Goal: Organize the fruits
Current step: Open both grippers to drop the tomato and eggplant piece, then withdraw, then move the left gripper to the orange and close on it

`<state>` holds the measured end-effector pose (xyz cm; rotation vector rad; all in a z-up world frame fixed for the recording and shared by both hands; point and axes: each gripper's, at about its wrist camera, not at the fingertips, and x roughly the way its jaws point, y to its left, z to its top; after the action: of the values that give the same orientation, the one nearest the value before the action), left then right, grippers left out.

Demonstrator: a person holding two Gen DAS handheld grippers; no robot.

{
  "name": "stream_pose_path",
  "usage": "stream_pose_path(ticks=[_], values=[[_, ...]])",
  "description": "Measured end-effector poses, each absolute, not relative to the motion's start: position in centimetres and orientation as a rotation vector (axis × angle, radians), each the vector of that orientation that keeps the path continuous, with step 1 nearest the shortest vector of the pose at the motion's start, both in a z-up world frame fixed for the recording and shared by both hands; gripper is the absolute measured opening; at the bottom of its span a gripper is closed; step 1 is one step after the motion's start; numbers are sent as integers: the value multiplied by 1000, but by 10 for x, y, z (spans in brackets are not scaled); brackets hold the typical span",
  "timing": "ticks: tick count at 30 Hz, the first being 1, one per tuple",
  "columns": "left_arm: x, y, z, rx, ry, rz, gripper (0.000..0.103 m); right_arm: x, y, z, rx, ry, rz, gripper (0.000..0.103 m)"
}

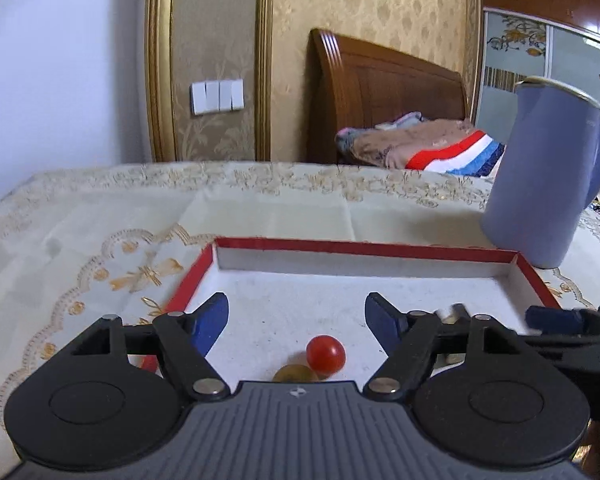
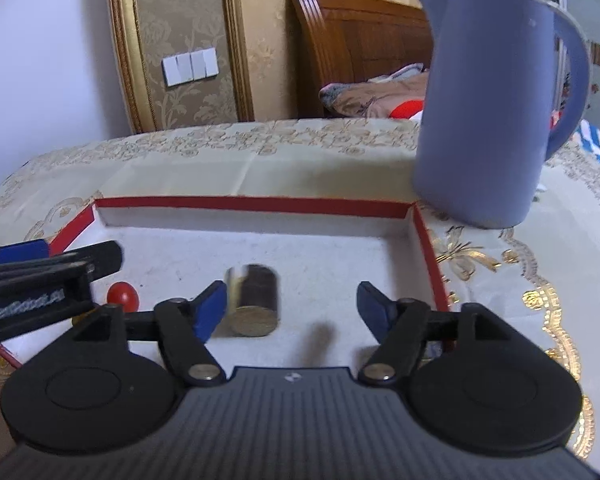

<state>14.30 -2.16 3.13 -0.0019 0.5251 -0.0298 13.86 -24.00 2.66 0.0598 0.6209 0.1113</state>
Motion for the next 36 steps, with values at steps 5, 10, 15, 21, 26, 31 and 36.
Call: stream_pose_path(ticks=[5,10,15,21,26,31,36], values=[[105,-17,39,42,427,39,75,120,-247,34,77,562,84,79],[63,-9,35,32,395,33,76,89,-254,35,99,523,73,82],[29,10,30,-68,385,23,76,47,-268,27,152,494,78,82],[4,19,19,-71,420,13,76,-1,-286,23,195,456,40,94],[-20,19,18,-69,406,-17,76,-28,-288,13,145,450,21,94],[-33,11,9,-32,423,-17,76,-44,-300,12,204,429,5,94],[-40,7,3,-4,443,-7,76,-49,-295,12,158,436,8,100]])
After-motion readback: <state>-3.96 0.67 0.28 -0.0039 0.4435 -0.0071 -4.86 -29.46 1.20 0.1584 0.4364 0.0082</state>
